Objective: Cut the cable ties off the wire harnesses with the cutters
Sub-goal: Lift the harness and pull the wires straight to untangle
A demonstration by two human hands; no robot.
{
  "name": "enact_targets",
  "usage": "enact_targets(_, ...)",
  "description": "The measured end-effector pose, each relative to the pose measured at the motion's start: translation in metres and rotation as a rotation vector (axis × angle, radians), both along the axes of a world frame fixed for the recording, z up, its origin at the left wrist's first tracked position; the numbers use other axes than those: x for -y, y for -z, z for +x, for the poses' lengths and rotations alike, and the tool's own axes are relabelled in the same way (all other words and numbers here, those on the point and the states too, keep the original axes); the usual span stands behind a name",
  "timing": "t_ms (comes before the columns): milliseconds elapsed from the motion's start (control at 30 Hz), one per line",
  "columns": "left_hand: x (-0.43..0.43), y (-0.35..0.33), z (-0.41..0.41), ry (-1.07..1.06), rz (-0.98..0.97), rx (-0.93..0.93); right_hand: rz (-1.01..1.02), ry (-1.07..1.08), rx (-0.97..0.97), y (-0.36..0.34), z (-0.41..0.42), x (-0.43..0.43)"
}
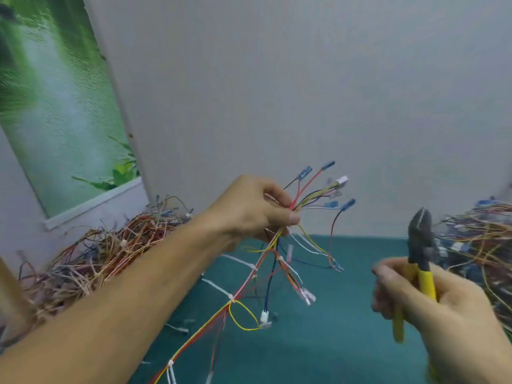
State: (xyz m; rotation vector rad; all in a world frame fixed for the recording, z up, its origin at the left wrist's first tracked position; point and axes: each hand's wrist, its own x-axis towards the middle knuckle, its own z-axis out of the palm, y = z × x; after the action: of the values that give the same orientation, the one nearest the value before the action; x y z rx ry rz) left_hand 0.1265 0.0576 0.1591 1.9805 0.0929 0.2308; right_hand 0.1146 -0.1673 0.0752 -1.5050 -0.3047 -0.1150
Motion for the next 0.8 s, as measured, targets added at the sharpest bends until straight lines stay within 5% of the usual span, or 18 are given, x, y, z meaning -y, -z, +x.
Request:
enact_targets(267,0.041,0.051,0.000,0.039,0.190,0.113,0.048,-0.157,-0.302,-0.020,0.016,-0.040)
enact_targets(500,0.037,0.048,-0.012,0.137,0.210,0.022,0.129,-0.233,-0.540,-0.009,0.026,-0.045)
enact_targets(600,0.019,0.027,-0.032,0.141,0.149,0.093,0.152,-0.216,-0.507,-0.020,0.033,-0.044)
enact_targets(700,-0.018,0.018,-0.067,-0.077,-0.071,0.292,0.356,-0.170,-0.492,-0.042,0.048,-0.030)
enact_targets(800,-0.047,0.052,-0.096,-0.123,-0.054,0.013,0.470,-0.139,-0.468,-0.053,0.060,-0.016)
